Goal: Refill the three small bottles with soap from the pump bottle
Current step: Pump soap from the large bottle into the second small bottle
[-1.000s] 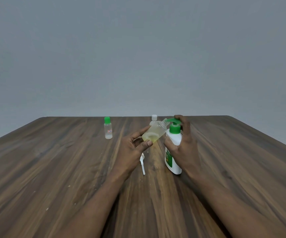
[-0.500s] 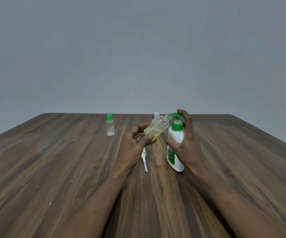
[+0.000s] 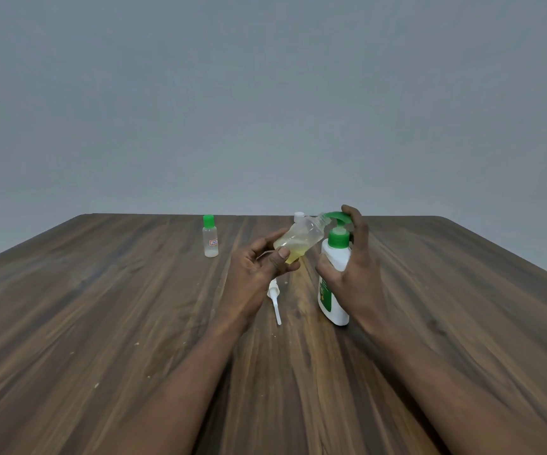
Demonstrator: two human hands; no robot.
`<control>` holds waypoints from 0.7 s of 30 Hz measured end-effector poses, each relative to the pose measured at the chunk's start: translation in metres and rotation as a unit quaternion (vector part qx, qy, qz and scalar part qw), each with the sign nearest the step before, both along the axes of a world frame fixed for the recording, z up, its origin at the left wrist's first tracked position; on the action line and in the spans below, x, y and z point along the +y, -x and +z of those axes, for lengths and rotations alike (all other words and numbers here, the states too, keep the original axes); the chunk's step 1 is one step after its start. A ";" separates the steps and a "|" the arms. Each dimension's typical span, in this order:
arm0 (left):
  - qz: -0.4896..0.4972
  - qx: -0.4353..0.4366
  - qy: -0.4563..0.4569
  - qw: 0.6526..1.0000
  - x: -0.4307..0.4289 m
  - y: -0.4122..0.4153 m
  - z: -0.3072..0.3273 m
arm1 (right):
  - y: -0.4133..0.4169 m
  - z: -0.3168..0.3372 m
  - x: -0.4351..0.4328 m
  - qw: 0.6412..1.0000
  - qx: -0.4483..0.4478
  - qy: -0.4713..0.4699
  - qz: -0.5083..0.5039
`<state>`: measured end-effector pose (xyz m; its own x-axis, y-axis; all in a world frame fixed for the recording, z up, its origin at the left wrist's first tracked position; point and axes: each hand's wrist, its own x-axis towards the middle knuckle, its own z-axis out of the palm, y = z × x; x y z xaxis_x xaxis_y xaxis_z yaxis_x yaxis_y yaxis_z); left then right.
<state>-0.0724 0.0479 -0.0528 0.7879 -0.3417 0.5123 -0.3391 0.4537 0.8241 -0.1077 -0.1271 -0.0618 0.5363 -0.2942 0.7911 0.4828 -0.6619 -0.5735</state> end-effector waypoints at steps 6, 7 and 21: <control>0.003 -0.002 0.000 1.000 0.000 -0.002 -0.001 | -0.001 0.000 -0.001 1.000 0.001 0.011 -0.009; 0.004 -0.003 0.001 1.000 0.000 -0.002 -0.001 | -0.001 0.000 -0.002 1.000 0.001 0.011 -0.009; -0.001 -0.009 -0.003 1.000 0.001 -0.006 -0.005 | 0.000 0.001 -0.003 1.000 0.007 0.011 0.012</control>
<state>-0.0662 0.0490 -0.0577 0.7779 -0.3463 0.5244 -0.3532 0.4493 0.8206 -0.1078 -0.1297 -0.0606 0.5547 -0.2641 0.7890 0.4898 -0.6630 -0.5662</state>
